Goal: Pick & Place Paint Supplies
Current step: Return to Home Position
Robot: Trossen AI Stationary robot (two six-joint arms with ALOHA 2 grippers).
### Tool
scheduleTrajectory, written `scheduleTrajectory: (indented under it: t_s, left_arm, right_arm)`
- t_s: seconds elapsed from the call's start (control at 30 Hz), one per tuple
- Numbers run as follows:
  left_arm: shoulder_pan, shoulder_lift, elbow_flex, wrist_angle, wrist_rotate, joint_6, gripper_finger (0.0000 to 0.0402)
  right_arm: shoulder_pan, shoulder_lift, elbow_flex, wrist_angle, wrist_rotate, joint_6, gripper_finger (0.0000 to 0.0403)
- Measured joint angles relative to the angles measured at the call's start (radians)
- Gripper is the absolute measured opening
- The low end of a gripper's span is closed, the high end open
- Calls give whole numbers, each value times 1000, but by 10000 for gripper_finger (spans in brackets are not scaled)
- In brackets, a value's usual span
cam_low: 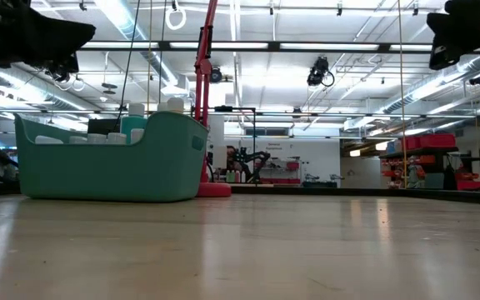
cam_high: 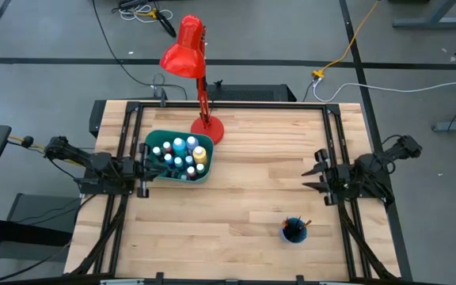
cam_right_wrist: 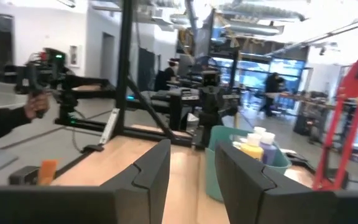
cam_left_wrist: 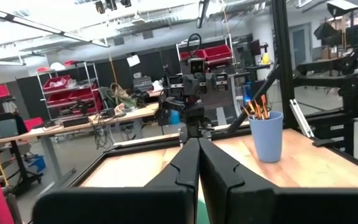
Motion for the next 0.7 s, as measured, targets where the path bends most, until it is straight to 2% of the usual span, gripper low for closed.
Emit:
scheduleTrajectory:
  t_s: [0.17, 0.37, 0.5, 0.6, 0.7]
  left_arm:
    - [0, 0, 0, 16, -35, 31, 18]
    - [0, 1, -1, 16, -181, 46, 18]
    - [0, 3, -1, 16, -187, 46, 18]
    - [0, 3, -1, 16, -185, 46, 18]
    - [0, 3, -1, 16, -185, 46, 18]
  right_arm:
    - [-74, 0, 0, -54, -61, 54, 132]
    - [-131, 0, 0, -122, -102, 92, 132]
    - [-153, 0, -1, -117, -155, 97, 132]
    - [-160, 0, -49, -32, -210, 99, 132]
    - [-165, 2, -54, -39, -200, 122, 132]
